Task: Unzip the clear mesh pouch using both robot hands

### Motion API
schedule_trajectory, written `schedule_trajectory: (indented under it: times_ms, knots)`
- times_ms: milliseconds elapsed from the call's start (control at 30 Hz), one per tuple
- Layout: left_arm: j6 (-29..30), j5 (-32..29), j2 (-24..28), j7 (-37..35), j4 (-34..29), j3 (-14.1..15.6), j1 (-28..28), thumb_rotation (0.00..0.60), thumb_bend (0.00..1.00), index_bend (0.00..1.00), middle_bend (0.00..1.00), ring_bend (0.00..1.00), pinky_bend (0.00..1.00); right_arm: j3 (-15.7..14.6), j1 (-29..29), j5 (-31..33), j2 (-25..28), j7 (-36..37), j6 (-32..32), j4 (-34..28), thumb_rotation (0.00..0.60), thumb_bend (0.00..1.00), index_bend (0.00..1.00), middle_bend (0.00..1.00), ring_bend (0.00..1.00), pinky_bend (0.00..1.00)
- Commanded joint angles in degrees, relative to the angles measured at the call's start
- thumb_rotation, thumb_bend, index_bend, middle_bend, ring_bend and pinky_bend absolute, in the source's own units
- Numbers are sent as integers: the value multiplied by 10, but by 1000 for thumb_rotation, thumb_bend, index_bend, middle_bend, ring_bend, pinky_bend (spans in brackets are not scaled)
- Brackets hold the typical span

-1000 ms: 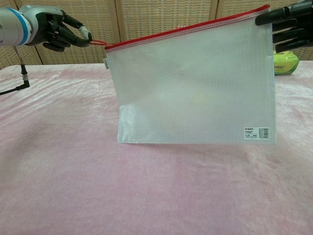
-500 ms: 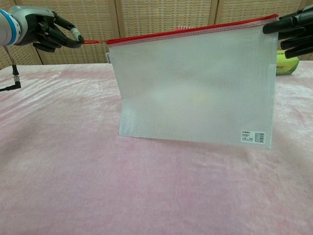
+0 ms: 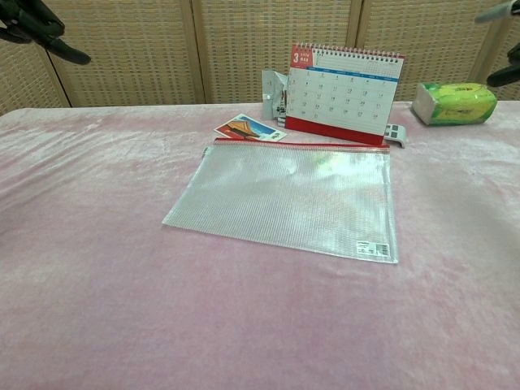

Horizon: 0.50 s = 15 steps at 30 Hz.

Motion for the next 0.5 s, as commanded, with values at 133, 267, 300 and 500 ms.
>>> schedule_trajectory:
  times_ms: [133, 267, 300, 500]
  knots:
    - [163, 129, 65, 95, -85, 85, 104, 600, 0, 0, 21, 39, 144, -99, -102, -268, -33, -168, 306, 86, 600, 0, 128, 352, 429, 505]
    - [225, 162, 89, 111, -136, 119, 159, 600, 0, 0, 0, 0, 0, -128, -138, -298, -36, -191, 370, 102, 600, 0, 59, 10, 13, 31]
    - [256, 180, 98, 112, -155, 142, 190, 600, 0, 0, 0, 0, 0, -142, -159, -301, -35, -203, 391, 102, 600, 0, 45, 0, 0, 3]
    - [347, 257, 101, 135, -174, 202, 272, 600, 0, 0, 0, 0, 0, -179, -205, -310, -51, -240, 454, 109, 600, 0, 14, 0, 0, 0]
